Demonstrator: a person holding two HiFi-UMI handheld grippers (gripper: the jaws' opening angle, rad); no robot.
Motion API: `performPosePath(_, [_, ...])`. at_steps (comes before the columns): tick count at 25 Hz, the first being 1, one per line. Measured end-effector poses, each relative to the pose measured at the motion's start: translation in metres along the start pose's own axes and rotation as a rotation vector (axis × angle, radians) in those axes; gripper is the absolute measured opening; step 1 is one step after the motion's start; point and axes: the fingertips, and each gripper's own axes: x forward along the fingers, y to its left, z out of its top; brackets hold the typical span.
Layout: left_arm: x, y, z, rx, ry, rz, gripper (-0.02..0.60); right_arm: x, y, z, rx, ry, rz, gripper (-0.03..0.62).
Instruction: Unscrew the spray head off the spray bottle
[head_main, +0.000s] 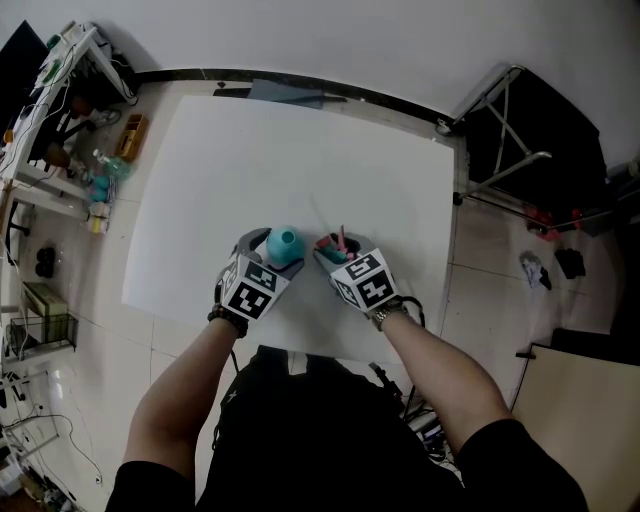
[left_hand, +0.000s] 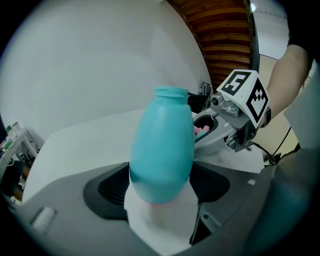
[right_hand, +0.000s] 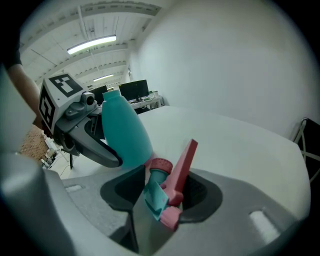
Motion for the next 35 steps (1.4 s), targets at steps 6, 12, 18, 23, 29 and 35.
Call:
performPosePath(6, [-0.003,-0.002,0.005,0.004,-0.021,0.012,0.408,-0.004,-0.008,-0.003,-0.007,0.006,-0.042,0.245])
performPosePath(12, [-0.009,0.000,0.005,0.006,-0.028,0.032,0.411,-0.006,-0.017,-0.007,-0.001,0.033,-0.089,0.284])
performPosePath(18, [-0.016,-0.002,0.003,-0.004,-0.046,0.051,0.411,-0.014,-0.023,-0.014,-0.014,0.062,-0.124,0.316])
performPosePath(23, [-0.027,-0.001,0.002,-0.016,-0.071,0.073,0.405,-0.024,-0.021,-0.010,-0.042,0.045,-0.138,0.316])
performPosePath(29, [-0.045,-0.007,0.005,-0.046,-0.109,0.096,0.372,-0.041,0.000,0.005,-0.086,-0.006,-0.124,0.313])
performPosePath(35, [-0.068,-0.020,0.016,-0.077,-0.164,0.099,0.288,-0.063,0.028,0.024,-0.083,-0.072,-0.088,0.234])
